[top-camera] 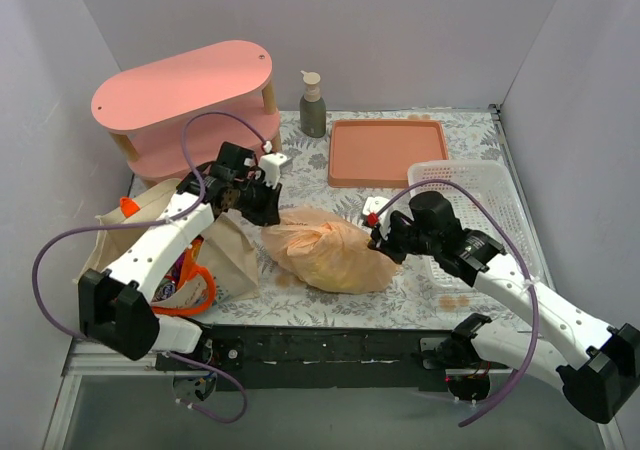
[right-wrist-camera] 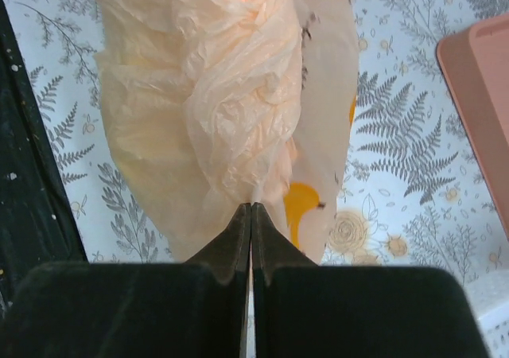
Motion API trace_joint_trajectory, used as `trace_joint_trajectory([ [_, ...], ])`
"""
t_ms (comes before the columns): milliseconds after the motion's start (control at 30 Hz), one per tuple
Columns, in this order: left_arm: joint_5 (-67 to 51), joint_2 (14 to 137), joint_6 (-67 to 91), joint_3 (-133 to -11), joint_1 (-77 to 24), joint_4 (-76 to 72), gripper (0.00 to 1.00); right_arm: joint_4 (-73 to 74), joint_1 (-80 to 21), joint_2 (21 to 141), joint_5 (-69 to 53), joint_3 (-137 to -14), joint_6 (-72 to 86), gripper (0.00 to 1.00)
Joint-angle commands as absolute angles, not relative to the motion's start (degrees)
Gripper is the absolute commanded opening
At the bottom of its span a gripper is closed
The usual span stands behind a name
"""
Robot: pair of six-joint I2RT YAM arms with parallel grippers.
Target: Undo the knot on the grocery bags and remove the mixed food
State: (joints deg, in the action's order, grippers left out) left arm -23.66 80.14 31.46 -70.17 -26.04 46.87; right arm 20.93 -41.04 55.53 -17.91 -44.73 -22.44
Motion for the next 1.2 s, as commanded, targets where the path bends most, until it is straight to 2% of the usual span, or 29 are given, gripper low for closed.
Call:
trace_joint_trajectory([
  [0,-20.8,73.0,29.2,-65.0,-23.5,49.4,0.0,24.2,-38.9,53.1,-17.5,-41.9,-20.8,0.01],
  [33,-22.4,72.8,29.0,-64.5,-23.5,49.8,0.03,23.9,-38.8,53.3,-18.4,-42.2,-20.7,0.02],
  [67,-24.3,72.9,29.0,-65.1,-23.5,50.0,0.16,23.6,-38.8,53.7,-19.5,-43.9,-21.0,0.13],
  [100,-26.2,73.3,29.3,-65.8,-23.5,50.2,0.54,22.4,-38.9,54.9,-20.4,-45.4,-21.3,0.26],
  [133,-26.7,73.6,29.4,-67.0,-23.5,50.3,0.63,22.0,-38.9,55.8,-21.5,-46.9,-21.3,0.41],
  [200,-26.8,74.9,28.8,-71.3,-23.5,50.2,0.73,19.8,-38.9,59.2,-23.3,-52.5,-20.8,0.53],
  [233,-26.8,75.4,28.5,-72.8,-23.5,49.8,0.75,18.9,-38.9,60.4,-23.8,-54.0,-18.6,0.64],
  [367,-32.4,78.8,27.5,-79.9,-23.6,50.0,0.78,15.6,-38.9,66.2,-27.8,-60.3,-10.5,0.73],
  [533,-39.7,81.6,26.5,-83.1,-25.8,52.3,0.77,12.3,-39.5,70.0,-34.9,-59.6,-2.6,0.72],
  [1000,-37.6,72.9,17.8,-74.6,-30.1,62.3,0.72,11.2,-42.4,74.1,-38.4,-58.1,0.9,0.76],
  [1167,-37.9,71.5,19.2,-69.6,-30.3,59.3,0.72,11.5,-43.6,76.9,-37.4,-57.7,2.8,0.72],
])
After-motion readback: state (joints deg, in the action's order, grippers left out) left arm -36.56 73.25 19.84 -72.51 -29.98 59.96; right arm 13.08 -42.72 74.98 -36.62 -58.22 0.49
